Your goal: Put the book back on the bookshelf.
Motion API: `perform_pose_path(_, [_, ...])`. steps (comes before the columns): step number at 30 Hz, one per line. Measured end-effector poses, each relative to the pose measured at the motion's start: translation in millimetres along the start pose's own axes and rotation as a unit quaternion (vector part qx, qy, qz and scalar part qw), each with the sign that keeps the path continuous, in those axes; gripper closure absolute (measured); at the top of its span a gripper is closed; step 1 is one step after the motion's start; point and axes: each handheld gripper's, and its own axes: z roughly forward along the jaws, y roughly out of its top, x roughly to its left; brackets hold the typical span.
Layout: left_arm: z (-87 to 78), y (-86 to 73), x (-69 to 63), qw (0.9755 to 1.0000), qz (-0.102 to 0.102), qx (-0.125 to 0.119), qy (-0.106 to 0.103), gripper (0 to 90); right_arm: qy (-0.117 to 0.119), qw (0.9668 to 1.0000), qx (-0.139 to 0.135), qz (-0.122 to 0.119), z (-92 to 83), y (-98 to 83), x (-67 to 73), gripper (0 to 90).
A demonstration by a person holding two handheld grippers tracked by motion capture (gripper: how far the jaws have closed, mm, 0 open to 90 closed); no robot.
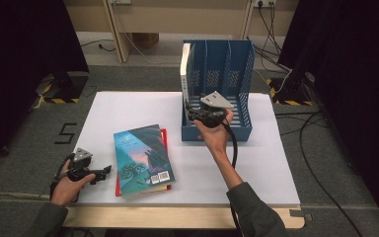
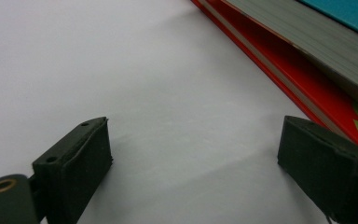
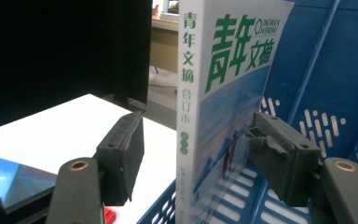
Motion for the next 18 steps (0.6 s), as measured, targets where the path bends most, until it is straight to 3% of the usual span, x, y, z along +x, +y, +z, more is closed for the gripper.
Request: perform_pose_path(18, [0.1, -0.1, 0.0, 1.0000, 0.000, -0.001, 0.001, 8.6, 0.032, 0.9993, 0.004, 0.018, -16.9, -19.0, 8.3, 36.2])
